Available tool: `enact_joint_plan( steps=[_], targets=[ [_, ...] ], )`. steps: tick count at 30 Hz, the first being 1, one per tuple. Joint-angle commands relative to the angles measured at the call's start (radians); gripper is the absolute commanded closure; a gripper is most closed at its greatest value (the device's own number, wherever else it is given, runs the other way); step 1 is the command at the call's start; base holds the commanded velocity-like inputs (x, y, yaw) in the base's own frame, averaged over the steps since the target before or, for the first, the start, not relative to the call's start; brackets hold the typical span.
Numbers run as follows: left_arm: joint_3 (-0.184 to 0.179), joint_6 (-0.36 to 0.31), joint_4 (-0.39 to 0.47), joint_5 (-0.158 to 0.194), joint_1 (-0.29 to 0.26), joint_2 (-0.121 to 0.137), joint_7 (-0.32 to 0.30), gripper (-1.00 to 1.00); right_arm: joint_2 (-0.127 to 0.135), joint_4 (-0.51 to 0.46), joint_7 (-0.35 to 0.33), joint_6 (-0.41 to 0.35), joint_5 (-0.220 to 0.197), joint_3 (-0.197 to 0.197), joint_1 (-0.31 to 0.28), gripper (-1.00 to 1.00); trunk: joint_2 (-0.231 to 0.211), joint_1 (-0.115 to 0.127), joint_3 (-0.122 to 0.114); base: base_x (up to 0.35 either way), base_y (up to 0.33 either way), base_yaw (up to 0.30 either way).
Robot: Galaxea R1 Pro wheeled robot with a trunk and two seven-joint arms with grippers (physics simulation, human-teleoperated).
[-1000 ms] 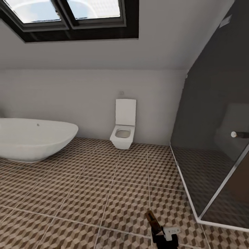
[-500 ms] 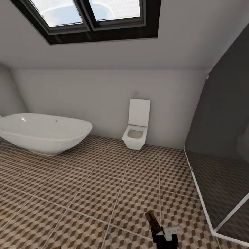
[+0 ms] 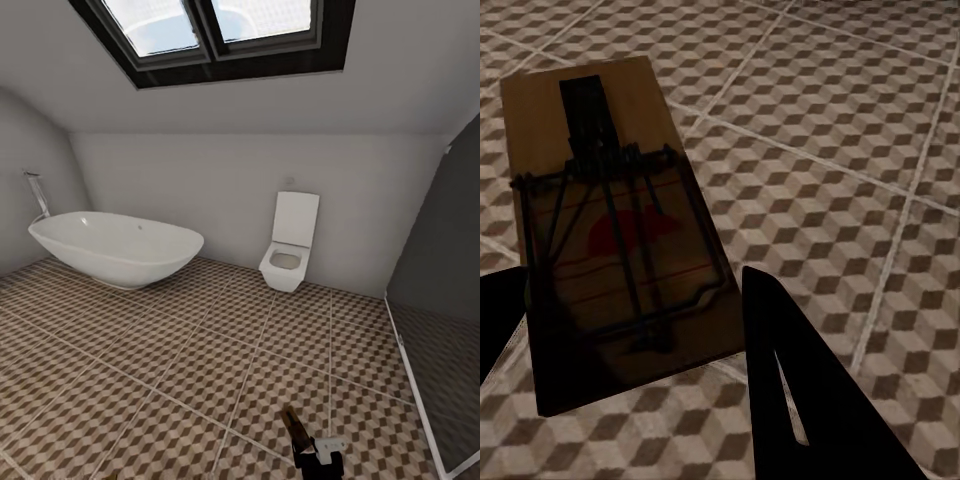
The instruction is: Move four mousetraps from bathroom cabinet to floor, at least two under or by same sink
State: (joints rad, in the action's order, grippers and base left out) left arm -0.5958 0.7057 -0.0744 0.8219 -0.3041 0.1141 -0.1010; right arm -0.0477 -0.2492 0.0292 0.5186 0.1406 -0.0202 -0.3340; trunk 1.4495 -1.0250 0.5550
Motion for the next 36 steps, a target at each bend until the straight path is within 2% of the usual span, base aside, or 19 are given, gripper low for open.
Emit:
enact_joint_plan(
  steps=[1,36],
  targets=[
    [-0.004,0.003,-0.004,0.011,-0.001,-0.001,-0.011,1.0,0.0,0.0,-0.003,0.003,0.004,-0.003,0.0,1.0,0.001,0.0,0.001,0.0,0.0,0.258],
    [-0.004,0.003,-0.004,0.011,-0.001,-0.001,-0.011,1.0,0.0,0.001,-0.003,0.003,0.004,-0.003,0.0,1.0,0.001,0.0,0.001,0.0,0.0,0.258]
  ],
)
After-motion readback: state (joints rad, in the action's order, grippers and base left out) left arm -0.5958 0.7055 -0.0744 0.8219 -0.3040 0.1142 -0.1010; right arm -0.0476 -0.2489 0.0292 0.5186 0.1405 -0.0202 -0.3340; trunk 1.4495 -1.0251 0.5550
